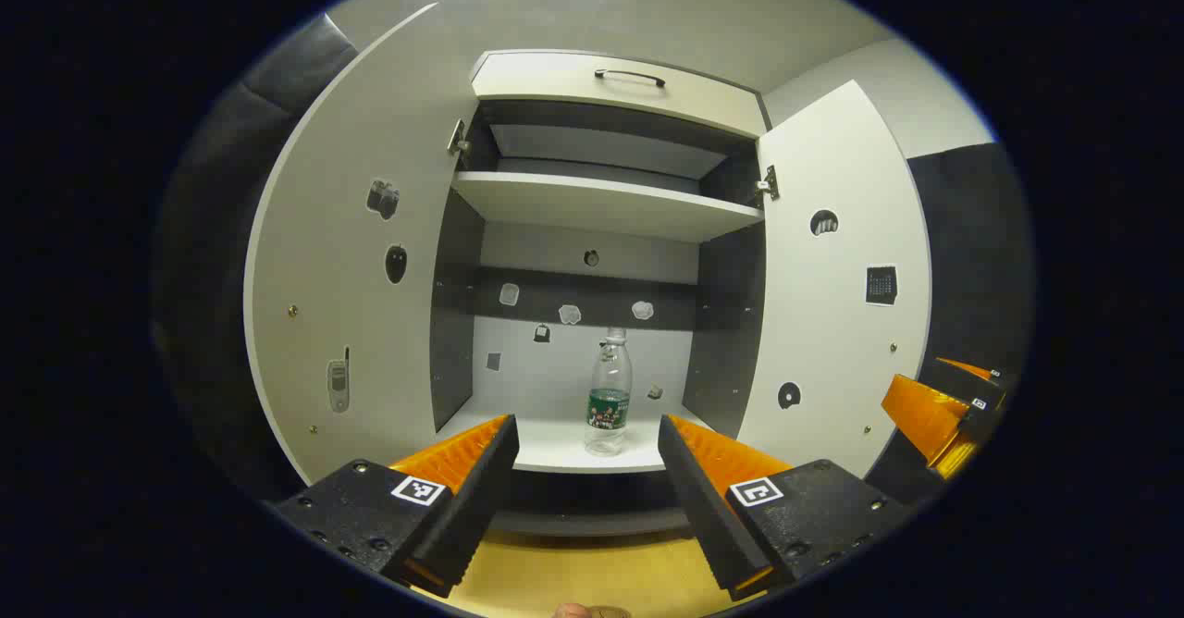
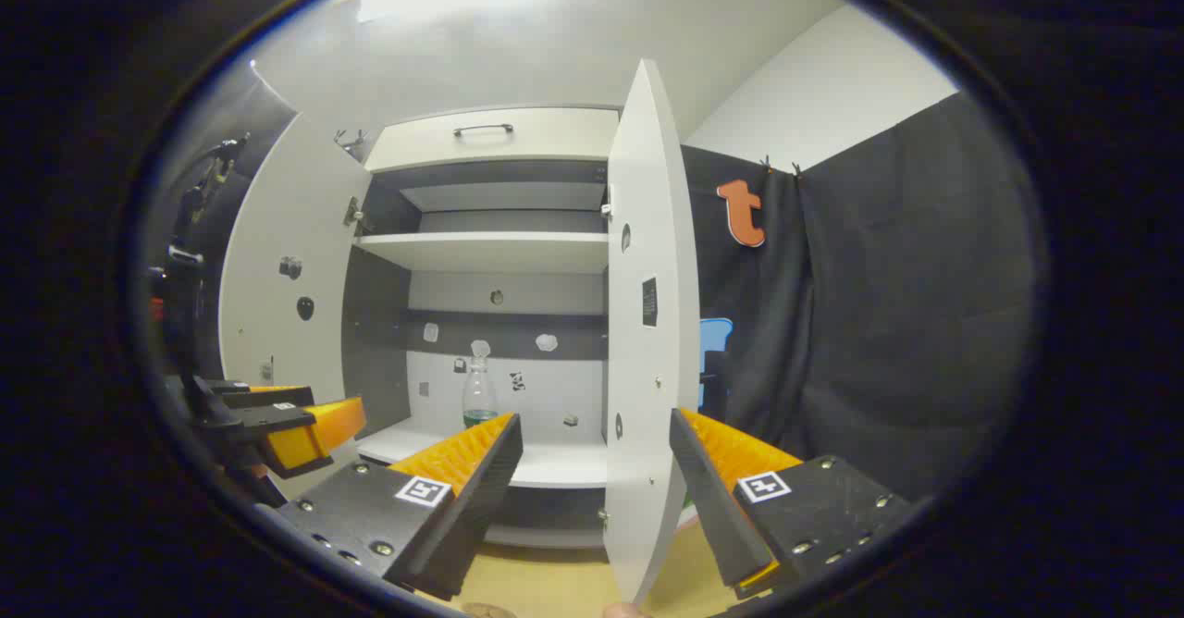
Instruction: Grasp the bottle in the cabinet with the left hand and place it on the coaster, then close the right door with the right hand and the left door with the left hand.
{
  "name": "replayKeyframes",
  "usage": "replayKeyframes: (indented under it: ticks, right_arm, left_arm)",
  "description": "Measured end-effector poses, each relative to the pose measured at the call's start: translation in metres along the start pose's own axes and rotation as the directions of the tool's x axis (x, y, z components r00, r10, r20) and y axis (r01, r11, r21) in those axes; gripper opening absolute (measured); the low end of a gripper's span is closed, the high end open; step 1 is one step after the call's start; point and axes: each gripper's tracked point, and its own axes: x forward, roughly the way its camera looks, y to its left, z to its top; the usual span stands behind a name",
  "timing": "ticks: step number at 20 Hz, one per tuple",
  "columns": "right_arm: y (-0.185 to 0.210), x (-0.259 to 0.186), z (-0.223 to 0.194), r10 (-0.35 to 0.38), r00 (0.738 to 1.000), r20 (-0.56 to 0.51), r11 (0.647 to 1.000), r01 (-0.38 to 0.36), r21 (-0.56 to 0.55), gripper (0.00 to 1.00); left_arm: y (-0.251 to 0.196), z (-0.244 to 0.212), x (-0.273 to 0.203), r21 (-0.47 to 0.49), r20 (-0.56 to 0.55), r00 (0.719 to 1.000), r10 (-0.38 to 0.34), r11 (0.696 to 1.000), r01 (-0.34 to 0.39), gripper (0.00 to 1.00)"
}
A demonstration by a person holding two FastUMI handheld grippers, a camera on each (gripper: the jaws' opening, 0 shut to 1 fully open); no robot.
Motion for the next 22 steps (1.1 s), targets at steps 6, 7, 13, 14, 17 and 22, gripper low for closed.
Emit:
replayKeyframes:
  ticks: [6, 7, 13, 14, 17, 22]
  right_arm:
    - [0.001, -0.005, 0.002, 0.001, 1.000, 0.008, 1.000, -0.001, -0.023, 0.97]
    - [0.000, -0.004, 0.002, 0.002, 1.000, 0.006, 1.000, -0.002, -0.027, 0.97]
    - [-0.001, -0.008, 0.003, -0.008, 1.000, 0.003, 1.000, 0.008, -0.027, 0.96]
    - [-0.001, -0.008, 0.003, -0.012, 1.000, 0.004, 1.000, 0.012, -0.027, 0.97]
    - [-0.002, -0.010, 0.006, -0.023, 1.000, 0.008, 0.999, 0.023, -0.025, 0.96]
    - [-0.024, -0.019, 0.005, -0.088, 0.996, 0.003, 0.995, 0.088, -0.043, 0.97]
  left_arm:
    - [-0.004, -0.003, 0.000, -0.004, -0.016, 1.000, -0.005, 1.000, 0.005, 0.96]
    - [-0.005, -0.004, 0.000, -0.008, -0.020, 1.000, -0.006, 1.000, 0.006, 0.96]
    - [-0.003, -0.007, -0.001, -0.007, -0.030, 1.000, -0.011, 1.000, 0.010, 0.96]
    - [-0.003, -0.006, 0.000, -0.007, -0.029, 0.999, -0.014, 1.000, 0.014, 0.96]
    - [-0.007, -0.006, 0.013, -0.022, -0.030, 0.999, -0.041, 0.999, 0.041, 0.95]
    - [-0.022, -0.012, 0.072, 0.001, -0.053, 0.991, -0.125, 0.992, 0.125, 0.94]
